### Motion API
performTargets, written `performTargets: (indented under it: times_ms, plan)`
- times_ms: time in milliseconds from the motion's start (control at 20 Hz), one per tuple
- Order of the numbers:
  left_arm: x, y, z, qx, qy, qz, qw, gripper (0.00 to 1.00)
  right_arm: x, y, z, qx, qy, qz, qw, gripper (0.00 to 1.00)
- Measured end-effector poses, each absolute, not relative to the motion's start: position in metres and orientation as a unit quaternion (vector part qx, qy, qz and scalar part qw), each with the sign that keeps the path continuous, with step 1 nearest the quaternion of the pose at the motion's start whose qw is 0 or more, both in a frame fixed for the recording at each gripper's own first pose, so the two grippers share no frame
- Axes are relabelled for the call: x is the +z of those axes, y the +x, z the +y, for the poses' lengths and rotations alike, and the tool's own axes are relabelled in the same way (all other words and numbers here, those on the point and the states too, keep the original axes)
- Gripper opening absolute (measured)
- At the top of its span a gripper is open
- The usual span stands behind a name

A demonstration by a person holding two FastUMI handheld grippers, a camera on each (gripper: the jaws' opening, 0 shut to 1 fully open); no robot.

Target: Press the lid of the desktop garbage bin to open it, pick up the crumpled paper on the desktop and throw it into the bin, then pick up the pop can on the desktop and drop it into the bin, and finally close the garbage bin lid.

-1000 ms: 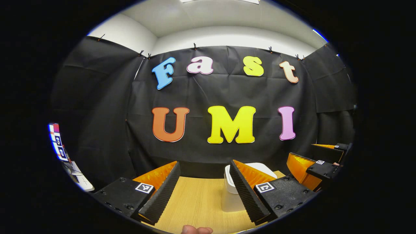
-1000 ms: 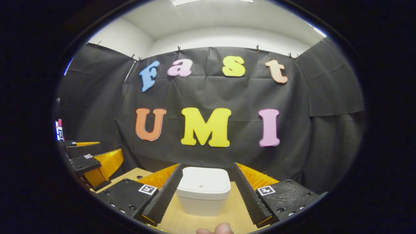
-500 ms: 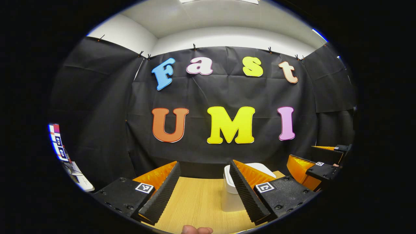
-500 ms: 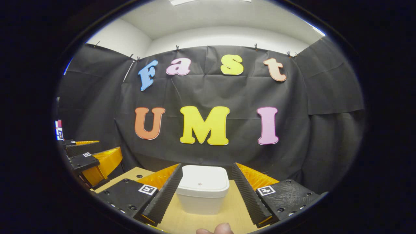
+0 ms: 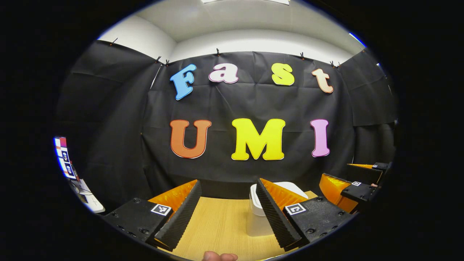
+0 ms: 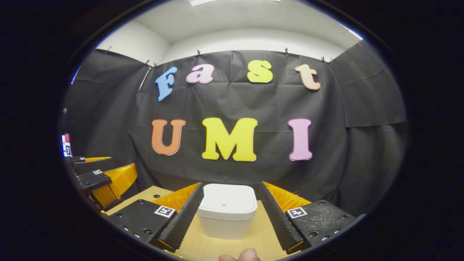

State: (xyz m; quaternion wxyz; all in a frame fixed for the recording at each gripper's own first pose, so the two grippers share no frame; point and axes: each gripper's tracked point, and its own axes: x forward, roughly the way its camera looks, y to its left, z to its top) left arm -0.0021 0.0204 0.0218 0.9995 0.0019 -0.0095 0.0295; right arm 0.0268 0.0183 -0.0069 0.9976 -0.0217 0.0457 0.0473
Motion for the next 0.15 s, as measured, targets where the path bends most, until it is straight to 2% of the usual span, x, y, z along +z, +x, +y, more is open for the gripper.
performTargets:
  times_ms: [150]
  plan:
    - [0.0208, 0.0000, 0.0188, 0.028, 0.002, -0.009, 1.000, 0.98, -0.0073, 0.0274, 0.0169, 0.047, -0.021, 0.046, 0.998, 0.98]
